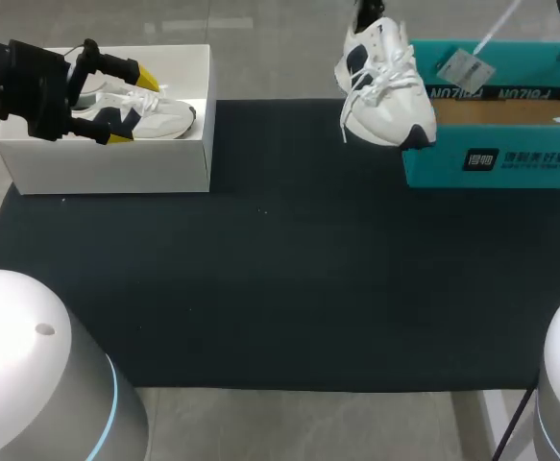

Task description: Take the shoe out of the shoebox, open the shoe tongue, remove and reinsert the insole, then place the shoe into the shoebox

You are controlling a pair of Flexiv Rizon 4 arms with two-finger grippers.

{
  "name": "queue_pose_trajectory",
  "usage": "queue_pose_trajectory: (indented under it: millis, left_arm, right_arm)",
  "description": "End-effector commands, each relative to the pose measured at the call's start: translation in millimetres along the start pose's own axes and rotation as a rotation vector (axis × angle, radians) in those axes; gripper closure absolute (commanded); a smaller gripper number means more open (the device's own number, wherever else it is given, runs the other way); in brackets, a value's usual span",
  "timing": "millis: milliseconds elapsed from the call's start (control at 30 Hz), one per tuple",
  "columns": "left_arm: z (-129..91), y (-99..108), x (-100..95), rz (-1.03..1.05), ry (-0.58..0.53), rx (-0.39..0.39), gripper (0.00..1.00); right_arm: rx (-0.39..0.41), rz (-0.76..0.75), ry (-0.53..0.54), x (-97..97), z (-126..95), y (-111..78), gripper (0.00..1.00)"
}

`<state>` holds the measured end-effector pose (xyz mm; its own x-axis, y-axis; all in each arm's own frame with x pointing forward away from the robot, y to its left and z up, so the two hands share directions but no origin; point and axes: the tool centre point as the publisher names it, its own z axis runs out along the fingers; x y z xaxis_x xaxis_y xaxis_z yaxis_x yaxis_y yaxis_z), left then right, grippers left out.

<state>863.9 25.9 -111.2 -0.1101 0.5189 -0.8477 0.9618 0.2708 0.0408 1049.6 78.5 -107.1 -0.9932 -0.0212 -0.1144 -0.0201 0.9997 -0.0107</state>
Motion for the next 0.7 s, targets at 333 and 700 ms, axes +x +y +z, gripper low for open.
queue_pose_trajectory:
  millis: [333,700]
  left_arm:
    - [0,1,-0.7,0.0,0.005,0.001,0.0]
    - [0,1,-0.7,0.0,0.005,0.001,0.0]
  right_arm:
    - [0.058,-0.021,-0.04,-0.8,4,-107.7,1.0]
    - [0.071,0.039,-0.042,-2.8,3,-119.1,1.0]
